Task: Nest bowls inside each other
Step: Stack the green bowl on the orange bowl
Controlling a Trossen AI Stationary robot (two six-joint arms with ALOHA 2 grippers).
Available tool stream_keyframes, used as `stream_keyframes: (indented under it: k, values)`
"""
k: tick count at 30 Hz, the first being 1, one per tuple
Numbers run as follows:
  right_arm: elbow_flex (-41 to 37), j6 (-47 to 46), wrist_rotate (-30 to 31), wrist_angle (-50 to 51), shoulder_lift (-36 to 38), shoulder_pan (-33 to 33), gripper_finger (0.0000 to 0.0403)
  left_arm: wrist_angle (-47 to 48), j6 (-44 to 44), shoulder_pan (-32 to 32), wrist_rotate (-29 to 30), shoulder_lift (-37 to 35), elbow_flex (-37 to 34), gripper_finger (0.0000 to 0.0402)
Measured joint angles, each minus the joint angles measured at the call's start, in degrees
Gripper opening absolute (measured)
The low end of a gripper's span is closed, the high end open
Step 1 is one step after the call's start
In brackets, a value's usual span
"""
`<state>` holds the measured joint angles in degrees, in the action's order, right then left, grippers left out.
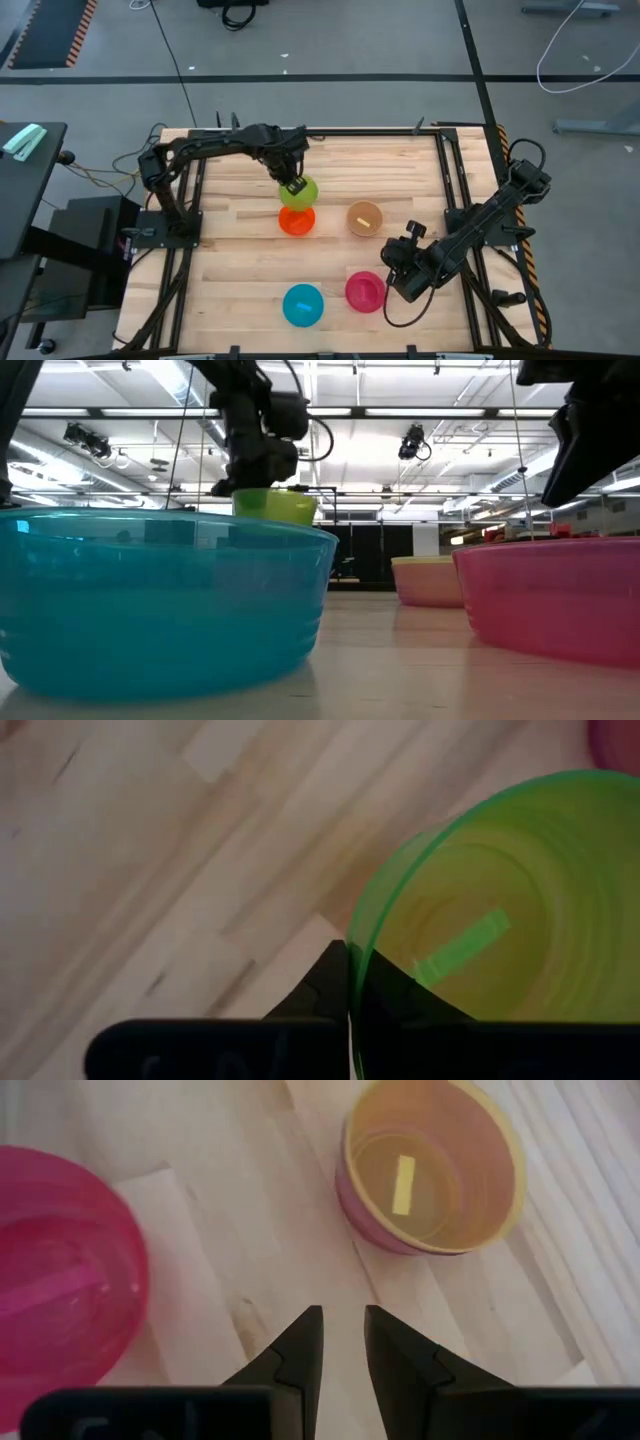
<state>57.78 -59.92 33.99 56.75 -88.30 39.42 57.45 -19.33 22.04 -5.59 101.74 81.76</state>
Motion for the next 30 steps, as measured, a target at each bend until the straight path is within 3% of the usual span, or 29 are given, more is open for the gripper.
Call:
stream_keyframes:
  k: [12, 30]
  values:
    - [0.00, -1.06, 1.54, -0.53, 0.01, 4.50, 0.0085, 3.49, -4.51, -11.64, 3.05, -1.18, -1.62, 0.0012]
    - [0.00, -1.53, 2.00, -1.31, 0.01, 5.42, 0.0085, -11.39, -5.32, -6.15, 2.69, -1.12, -14.96, 0.0012]
